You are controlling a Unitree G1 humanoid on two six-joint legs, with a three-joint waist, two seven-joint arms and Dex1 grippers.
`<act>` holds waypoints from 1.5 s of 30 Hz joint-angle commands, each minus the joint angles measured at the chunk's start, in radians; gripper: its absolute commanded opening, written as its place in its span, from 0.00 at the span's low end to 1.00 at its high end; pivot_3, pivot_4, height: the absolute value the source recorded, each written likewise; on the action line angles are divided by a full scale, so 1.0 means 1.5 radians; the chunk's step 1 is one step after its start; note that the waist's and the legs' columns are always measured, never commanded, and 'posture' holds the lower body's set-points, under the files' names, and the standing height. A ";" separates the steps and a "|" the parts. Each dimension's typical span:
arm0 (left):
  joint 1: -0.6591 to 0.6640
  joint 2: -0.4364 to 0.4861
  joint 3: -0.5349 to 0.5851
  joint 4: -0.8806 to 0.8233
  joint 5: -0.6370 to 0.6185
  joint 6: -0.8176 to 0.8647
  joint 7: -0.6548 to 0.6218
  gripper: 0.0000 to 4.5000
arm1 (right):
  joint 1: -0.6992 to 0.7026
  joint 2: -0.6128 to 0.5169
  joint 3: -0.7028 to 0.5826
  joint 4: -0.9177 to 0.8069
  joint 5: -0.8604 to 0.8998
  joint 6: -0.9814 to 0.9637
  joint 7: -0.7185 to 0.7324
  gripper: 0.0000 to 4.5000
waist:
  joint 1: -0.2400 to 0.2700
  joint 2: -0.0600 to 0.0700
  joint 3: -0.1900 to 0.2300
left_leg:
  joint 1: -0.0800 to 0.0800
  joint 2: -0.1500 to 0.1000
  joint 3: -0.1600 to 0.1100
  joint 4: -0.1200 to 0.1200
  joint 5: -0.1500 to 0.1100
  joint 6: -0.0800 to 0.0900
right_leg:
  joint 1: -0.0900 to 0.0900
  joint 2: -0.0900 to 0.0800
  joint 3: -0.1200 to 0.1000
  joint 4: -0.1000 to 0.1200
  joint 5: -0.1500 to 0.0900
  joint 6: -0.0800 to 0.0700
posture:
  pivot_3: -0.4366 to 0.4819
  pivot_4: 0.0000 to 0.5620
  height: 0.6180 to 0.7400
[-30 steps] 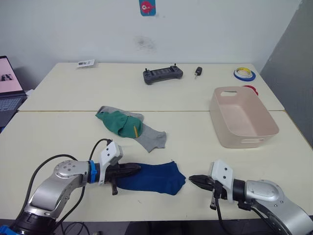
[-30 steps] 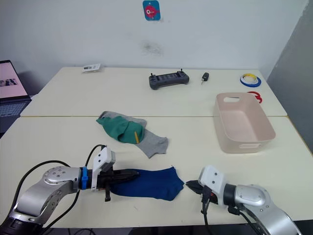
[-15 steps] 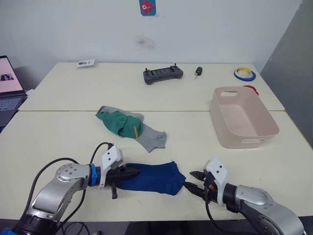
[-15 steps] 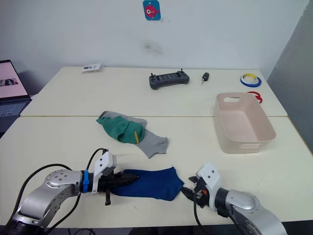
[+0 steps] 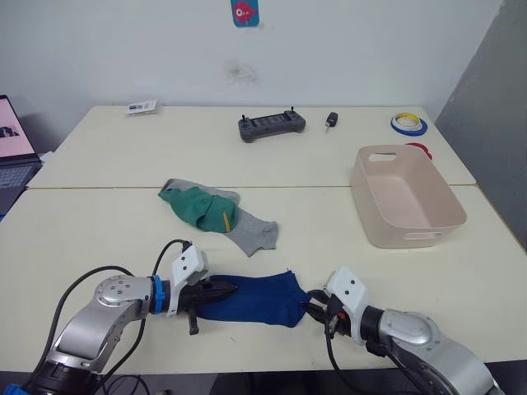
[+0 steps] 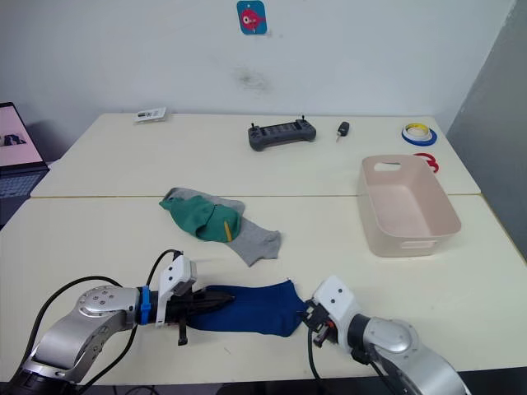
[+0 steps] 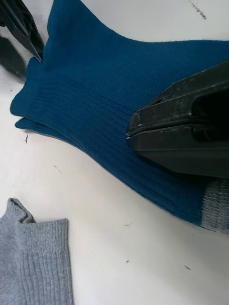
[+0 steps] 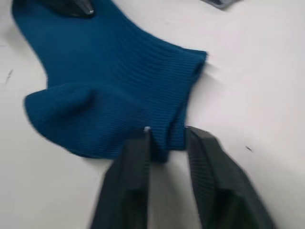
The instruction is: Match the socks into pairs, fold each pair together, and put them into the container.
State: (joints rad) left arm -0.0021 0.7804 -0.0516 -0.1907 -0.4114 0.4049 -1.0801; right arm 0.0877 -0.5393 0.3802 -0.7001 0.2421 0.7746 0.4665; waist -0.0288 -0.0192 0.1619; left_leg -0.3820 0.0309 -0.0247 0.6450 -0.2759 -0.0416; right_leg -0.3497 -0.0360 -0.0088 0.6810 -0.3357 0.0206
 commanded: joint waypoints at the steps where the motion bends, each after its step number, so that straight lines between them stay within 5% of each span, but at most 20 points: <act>1: 0.015 -0.003 0.010 0.015 0.005 -0.013 -0.001 0.00 | -0.002 -0.010 0.005 0.001 -0.022 -0.012 0.000 0.01 | 0.000 0.000 0.000 | 0.000 0.000 0.000 0.000 0.000 0.000 | 0.000 0.000 0.000 0.000 0.000 0.000 | 0.48 0.27 1.00; 22: -0.074 -0.077 -0.073 0.007 0.025 -0.002 0.007 0.00 | -0.033 -0.069 -0.101 -0.012 0.029 -0.003 0.077 0.01 | 0.002 0.000 0.000 | -0.001 -0.001 0.000 0.000 0.000 0.000 | 0.000 0.000 0.000 0.000 0.000 0.000 | 0.48 0.27 1.00; 35: -0.051 -0.034 -0.029 0.002 0.012 0.000 -0.013 0.00 | -0.025 -0.075 -0.106 -0.013 0.029 -0.001 0.075 0.01 | 0.002 0.000 0.000 | -0.001 -0.001 0.000 0.000 0.000 0.000 | 0.000 0.000 0.000 0.000 0.000 0.000 | 0.48 0.27 1.00; 45: -0.060 -0.052 -0.089 0.048 0.071 -0.024 -0.007 0.00 | -0.040 -0.084 -0.106 -0.011 0.041 -0.004 0.100 0.01 | 0.002 0.000 0.000 | 0.000 -0.001 0.000 0.000 0.000 0.000 | 0.001 0.000 0.000 0.000 0.000 0.000 | 0.48 0.27 1.00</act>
State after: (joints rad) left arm -0.0994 0.7079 -0.1484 -0.1438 -0.3405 0.3651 -1.0916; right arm 0.0388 -0.6591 0.2467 -0.6934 0.2870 0.7798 0.5979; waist -0.0257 -0.0191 0.1620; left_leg -0.3825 0.0290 -0.0245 0.6455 -0.2758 -0.0416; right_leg -0.3487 -0.0356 -0.0094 0.6809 -0.3356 0.0206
